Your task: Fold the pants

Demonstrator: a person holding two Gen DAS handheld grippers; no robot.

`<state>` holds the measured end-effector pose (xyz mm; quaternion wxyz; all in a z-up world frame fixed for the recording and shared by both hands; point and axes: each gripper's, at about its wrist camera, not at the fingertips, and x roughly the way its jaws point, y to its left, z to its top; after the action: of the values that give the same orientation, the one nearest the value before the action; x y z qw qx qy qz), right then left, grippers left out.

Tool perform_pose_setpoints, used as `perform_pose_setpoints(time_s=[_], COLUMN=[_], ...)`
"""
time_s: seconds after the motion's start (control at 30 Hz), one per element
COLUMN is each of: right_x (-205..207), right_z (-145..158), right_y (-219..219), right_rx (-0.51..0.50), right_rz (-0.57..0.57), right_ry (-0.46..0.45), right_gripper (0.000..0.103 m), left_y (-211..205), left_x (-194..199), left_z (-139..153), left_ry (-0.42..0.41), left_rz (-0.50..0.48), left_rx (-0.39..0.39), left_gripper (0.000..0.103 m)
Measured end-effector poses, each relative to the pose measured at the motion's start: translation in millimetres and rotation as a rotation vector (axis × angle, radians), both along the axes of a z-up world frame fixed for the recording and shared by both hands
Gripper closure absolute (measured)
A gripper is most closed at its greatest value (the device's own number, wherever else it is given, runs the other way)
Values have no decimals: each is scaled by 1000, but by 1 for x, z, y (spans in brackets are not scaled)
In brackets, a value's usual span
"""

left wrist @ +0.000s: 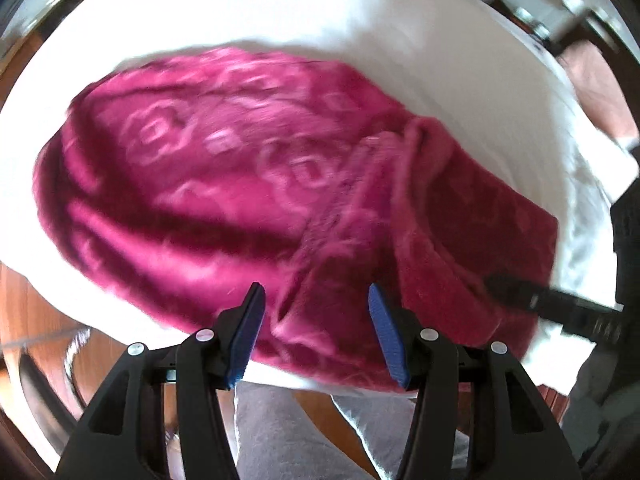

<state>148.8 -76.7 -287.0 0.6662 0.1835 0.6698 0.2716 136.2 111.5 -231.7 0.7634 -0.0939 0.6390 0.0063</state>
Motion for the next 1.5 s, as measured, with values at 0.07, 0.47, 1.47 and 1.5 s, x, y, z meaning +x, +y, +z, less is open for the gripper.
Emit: perform_pose_setpoints(time_s=[0.07, 0.47, 1.47, 1.5], right_x=[0, 19, 33, 33], right_z=[2, 27, 141, 142], right_y=[18, 3, 11, 13], right_rx=[69, -1, -349, -349], right_rz=[77, 122, 180, 184], right_ry=[1, -126, -603, -608], right_gripper=[53, 53, 53, 53], left_y=[13, 25, 11, 14], left_x=[-11, -37, -12, -11], left_z=[5, 11, -29, -26], left_ry=[-6, -52, -48, -55], left_rz=[83, 227, 140, 148], left_rx=[25, 19, 103, 103], left_gripper=[49, 49, 37, 37])
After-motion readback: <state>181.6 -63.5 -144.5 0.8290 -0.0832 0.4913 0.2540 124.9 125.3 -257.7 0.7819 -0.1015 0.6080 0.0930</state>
